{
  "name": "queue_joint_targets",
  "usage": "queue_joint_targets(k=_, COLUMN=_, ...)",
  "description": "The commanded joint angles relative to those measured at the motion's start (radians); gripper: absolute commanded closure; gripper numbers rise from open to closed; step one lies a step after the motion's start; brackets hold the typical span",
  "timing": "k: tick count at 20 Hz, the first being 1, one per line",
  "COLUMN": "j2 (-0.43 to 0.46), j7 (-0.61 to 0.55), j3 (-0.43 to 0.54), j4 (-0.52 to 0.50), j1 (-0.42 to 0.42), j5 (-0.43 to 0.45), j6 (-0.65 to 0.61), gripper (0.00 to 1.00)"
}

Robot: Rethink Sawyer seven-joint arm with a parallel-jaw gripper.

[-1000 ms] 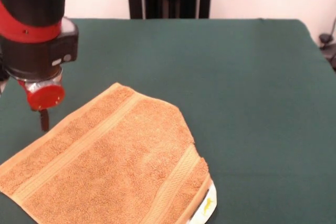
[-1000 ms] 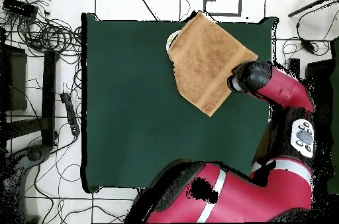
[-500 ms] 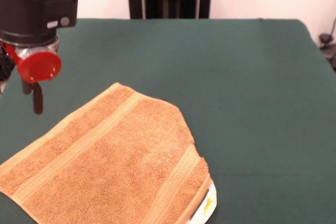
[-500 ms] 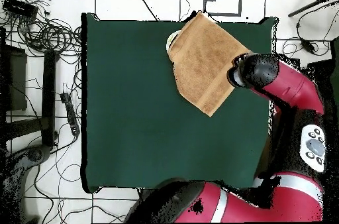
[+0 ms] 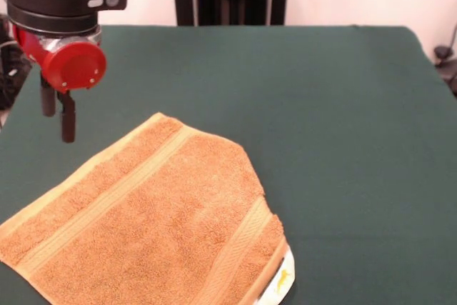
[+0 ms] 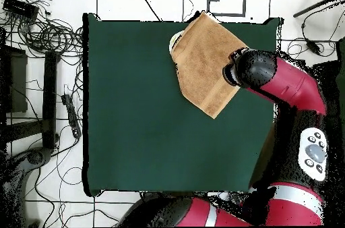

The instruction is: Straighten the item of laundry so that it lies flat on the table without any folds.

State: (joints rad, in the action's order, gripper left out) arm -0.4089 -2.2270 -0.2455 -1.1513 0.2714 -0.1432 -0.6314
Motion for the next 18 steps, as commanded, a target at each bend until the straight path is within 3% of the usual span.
queue_joint_targets(k=1, j2=0.018, j7=-0.17, j3=0.119, j4=-0.2, j1=-0.051, j5=-0.041, j6=0.067, gripper=0.0)
queue_joint_targets(k=18, j2=0.022, j7=-0.285, j3=0.052, j4=-0.257, j1=-0.141, j5=-0.128, j6=0.065, gripper=0.0)
